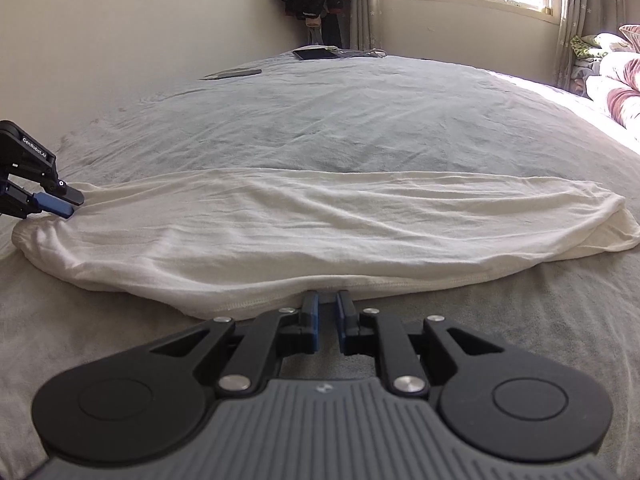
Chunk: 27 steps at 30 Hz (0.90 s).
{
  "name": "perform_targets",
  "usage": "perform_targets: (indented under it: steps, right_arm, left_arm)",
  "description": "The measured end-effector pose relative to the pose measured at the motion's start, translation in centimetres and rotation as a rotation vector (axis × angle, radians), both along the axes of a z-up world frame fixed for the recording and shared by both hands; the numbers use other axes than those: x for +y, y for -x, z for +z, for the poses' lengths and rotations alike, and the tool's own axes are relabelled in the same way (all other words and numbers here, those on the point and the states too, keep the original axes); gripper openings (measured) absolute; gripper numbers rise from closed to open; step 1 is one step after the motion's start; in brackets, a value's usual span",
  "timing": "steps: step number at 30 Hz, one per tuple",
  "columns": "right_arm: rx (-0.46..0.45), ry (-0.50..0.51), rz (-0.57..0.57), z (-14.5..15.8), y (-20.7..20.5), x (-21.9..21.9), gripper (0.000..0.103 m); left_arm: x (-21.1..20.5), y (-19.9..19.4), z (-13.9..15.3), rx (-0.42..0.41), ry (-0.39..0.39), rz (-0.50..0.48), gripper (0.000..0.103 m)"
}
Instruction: Fold clothes
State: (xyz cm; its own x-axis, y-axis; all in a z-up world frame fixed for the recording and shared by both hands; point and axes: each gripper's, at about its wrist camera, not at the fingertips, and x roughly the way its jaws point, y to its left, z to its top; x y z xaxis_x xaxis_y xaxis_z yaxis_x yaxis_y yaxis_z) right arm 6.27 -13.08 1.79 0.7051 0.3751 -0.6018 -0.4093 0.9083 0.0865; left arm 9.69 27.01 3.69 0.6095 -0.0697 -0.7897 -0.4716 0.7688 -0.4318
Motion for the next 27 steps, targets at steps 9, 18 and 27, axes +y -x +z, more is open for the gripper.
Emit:
perform_targets:
  steps: [9,18,27]
  right_arm:
    - [0.058,-0.119,0.129,0.1,1.2,0.6,0.023]
    - [0.047,-0.104,0.242,0.5,1.9,3.2,0.036]
    - [-0.043,-0.049,0.299,1.8,0.5,5.1,0.036]
  left_arm:
    - [-0.2,0.2,0.1,-0.002,0.026,-0.004,0.022]
    - [-0.6,0.1,0.1,0.002,0.015,-0.018,0.023]
    - [-0.6,0.1,0.1,0.005,0.013,-0.02,0.023]
